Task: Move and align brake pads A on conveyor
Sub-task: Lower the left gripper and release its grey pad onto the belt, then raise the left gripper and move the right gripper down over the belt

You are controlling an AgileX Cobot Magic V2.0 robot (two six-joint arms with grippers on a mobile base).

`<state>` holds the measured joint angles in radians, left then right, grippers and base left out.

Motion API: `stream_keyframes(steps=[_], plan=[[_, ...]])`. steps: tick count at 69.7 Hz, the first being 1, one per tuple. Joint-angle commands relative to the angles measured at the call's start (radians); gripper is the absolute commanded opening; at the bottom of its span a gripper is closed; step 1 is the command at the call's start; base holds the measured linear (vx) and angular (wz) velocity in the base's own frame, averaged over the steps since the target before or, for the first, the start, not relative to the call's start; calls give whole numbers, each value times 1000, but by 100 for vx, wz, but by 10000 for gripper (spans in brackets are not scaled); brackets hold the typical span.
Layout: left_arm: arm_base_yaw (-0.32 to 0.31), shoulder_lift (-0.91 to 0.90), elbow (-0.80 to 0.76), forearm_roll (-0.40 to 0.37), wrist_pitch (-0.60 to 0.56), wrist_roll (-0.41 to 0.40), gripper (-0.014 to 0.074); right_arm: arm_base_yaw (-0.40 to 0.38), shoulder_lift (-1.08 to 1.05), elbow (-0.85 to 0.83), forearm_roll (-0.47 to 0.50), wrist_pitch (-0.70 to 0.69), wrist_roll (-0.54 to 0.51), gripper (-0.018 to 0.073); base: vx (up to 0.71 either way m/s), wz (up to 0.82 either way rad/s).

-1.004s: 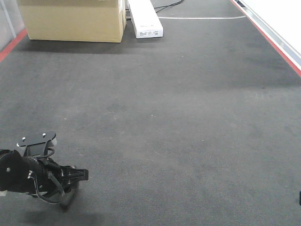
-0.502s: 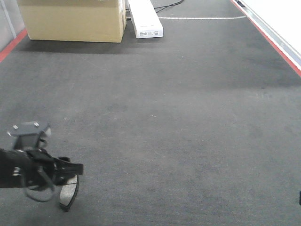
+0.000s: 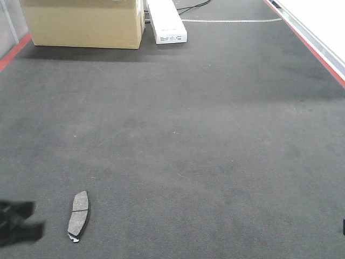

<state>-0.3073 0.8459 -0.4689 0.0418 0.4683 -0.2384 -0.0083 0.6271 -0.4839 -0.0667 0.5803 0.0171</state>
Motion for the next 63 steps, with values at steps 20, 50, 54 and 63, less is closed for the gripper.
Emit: stream_keyframes(steps=[20, 50, 54, 63], plan=[[-7, -339, 72, 91, 9, 0, -8, -5, -1, -28, -7, -85, -7, 152, 0, 0], [-7, -386, 76, 91, 4, 0, -8, -5, -1, -28, -7, -85, -7, 152, 0, 0], [-7, -386, 76, 91, 4, 0, -8, -5, -1, -28, -7, -85, -7, 152, 0, 0], [-7, -386, 76, 91, 4, 0, -8, -5, -1, -28, -7, -85, -7, 152, 0, 0]])
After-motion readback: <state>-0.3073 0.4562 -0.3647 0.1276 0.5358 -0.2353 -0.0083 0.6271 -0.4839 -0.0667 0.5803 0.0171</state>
